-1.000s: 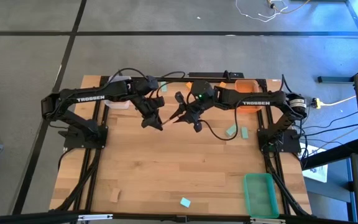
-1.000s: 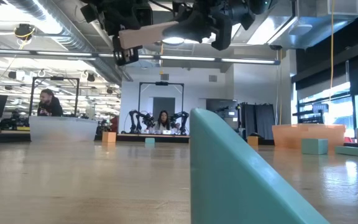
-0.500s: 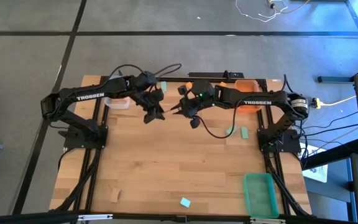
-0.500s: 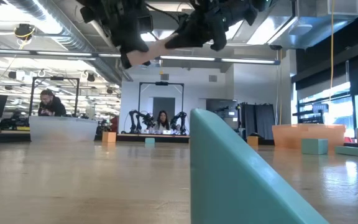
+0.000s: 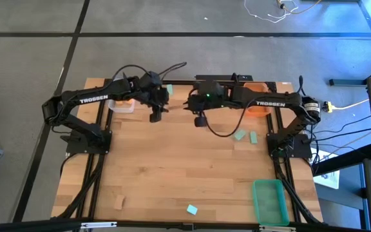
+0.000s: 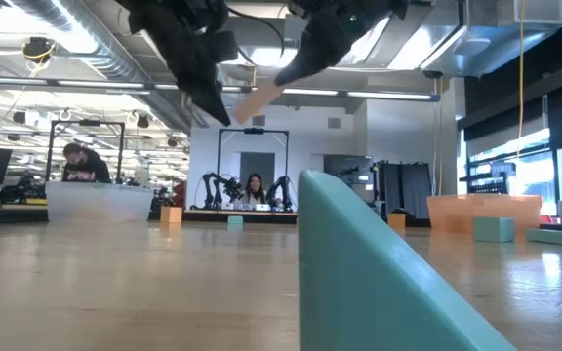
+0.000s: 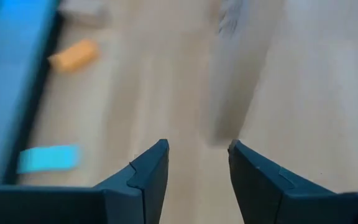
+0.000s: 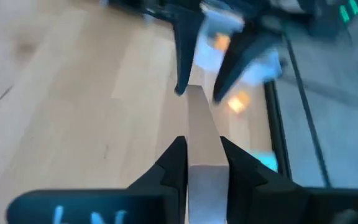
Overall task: Sort & place blocks by color
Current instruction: Put the brown block into the orange bin
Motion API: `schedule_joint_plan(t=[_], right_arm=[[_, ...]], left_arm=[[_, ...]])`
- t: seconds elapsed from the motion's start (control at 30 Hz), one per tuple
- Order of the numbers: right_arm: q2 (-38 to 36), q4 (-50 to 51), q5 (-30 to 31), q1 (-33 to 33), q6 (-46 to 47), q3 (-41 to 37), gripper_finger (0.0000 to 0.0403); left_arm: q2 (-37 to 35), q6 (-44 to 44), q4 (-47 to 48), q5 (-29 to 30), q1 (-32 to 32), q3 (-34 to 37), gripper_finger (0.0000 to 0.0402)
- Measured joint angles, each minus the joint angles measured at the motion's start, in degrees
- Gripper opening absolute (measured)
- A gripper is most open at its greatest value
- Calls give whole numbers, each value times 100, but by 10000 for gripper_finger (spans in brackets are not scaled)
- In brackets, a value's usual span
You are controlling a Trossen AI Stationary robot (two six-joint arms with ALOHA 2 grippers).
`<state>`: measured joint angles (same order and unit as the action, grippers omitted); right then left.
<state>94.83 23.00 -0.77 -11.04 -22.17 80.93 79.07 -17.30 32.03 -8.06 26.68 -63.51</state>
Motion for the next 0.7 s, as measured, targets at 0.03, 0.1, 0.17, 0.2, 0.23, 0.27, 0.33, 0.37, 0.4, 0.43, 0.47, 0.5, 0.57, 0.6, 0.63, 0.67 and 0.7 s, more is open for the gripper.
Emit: schedule_joint_plan(t=[0.03,0.1,0.17,0.2,0.23,0.27,0.33,0.37,0.4,0.43,0.47,0.5,0.57,0.6,0.63,0.67,0.7], right_arm=[[-21,118,153,8,360,0,59],[-63,461,362,-31,996,73,59],[-77,893,669,-112,1583,185,59],[-77,1157,921,-156,1880,250,59],[-77,1451,1169,-202,2143,313,59],[-77,1775,1439,-244,2402,385,59],[-77,2291,1826,-321,2753,505,59],[-81,2647,2006,-377,2942,552,59],[-93,3020,2161,-434,3126,576,59],[-99,3420,2310,-506,3320,600,59],[-108,3766,2499,-594,3520,610,59],[-128,4122,2665,-700,3746,612,59],[-148,4964,2876,-909,4170,612,59],[-149,5300,2903,-1015,4347,612,59],[-149,5631,2915,-1120,4528,612,59],[-147,5958,2940,-1226,4686,612,59],[-147,6234,2949,-1328,4814,612,59]], left_arm=[[0,-24,-45,227,10,0,154],[0,-14,-133,610,21,0,154],[0,1,-201,878,27,0,154],[0,1,-242,952,34,0,154],[0,3,-257,993,40,0,154],[0,3,-277,1034,58,0,154],[0,5,-305,1076,92,0,154],[0,7,-311,1076,95,0,154],[0,9,-315,1074,93,0,154],[0,9,-313,1072,91,0,154],[0,9,-315,1068,88,0,154],[0,13,-317,1049,83,0,154],[0,24,-317,1050,83,0,154],[0,27,-317,1052,85,0,154],[0,27,-319,1052,85,0,154],[0,27,-319,1052,85,0,154],[0,29,-326,1050,82,0,154]])
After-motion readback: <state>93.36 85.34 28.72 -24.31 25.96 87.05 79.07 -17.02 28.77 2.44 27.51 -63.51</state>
